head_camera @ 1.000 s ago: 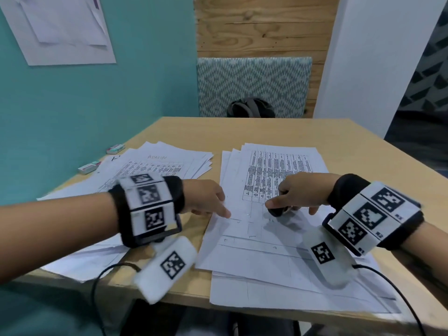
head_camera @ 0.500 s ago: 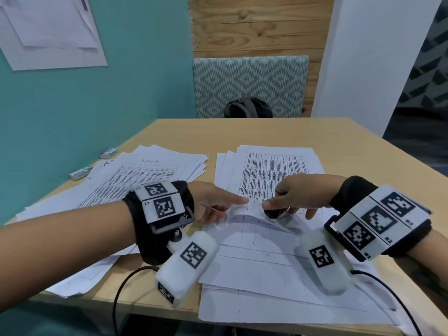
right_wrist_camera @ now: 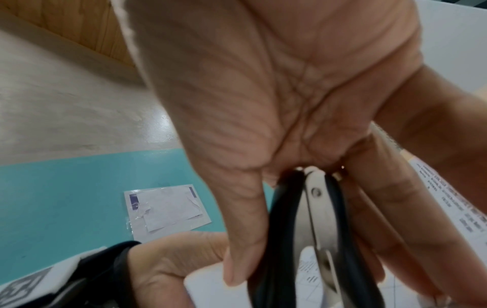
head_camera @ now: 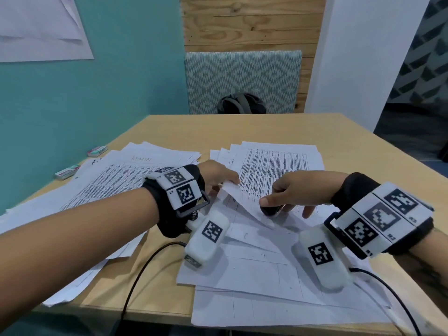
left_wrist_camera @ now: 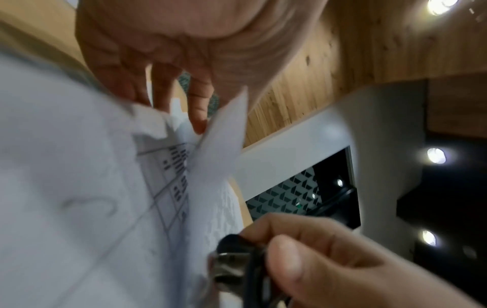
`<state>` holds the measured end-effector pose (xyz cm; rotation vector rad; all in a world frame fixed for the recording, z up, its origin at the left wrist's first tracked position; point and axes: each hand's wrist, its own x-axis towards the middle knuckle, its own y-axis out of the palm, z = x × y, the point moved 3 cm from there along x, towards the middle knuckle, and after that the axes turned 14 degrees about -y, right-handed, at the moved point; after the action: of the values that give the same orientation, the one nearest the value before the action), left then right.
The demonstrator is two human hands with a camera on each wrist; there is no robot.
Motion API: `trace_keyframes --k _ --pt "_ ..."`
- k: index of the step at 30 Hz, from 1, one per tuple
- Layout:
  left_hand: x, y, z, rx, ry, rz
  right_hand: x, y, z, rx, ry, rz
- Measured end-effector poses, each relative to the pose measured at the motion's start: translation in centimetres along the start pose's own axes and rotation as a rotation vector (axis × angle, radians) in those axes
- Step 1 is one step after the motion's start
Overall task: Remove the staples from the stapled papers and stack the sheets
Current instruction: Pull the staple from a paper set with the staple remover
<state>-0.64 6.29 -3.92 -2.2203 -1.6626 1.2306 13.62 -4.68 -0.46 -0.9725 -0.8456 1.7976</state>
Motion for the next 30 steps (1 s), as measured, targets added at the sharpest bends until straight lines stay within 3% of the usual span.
trace_keyframes --k 6,11,13,17,19,23,26,30 --pt "1.0 0.3 0.4 -0.234 -0.081 0.044 0.1 0.0 -0.5 -0.053 0.004 0.04" --pt "0.9 0.5 -0.3 -0.141 0.062 -0.017 -0.2 -0.4 -1.0 0.056 0.04 0.031" --pt "0.4 0.4 -0.2 -0.175 0.143 0.016 0.0 -1.2 -0.9 0.163 0.048 -0.039" --pt "-0.7 0.1 0.9 -0.304 0.215 0.038 1.8 -3.6 0.5 0.325 0.021 -0.408" --pt "-1.5 0.1 1.2 -0.37 0.249 0.066 3.2 -4.1 1.4 0.402 -0.002 -0.523" --pt "-1.2 -0.1 2.1 -0.502 0.279 0.137 5.2 -3.3 2.2 0.566 0.004 -0.588" --pt "-0.8 -0.3 2.5 -0.568 0.226 0.175 5.6 -2.5 2.3 0.654 -0.009 -0.599" --pt "-0.9 -0.3 2.9 -0.655 0.175 0.208 5.6 -1.3 2.2 0.635 -0.01 -0.613"
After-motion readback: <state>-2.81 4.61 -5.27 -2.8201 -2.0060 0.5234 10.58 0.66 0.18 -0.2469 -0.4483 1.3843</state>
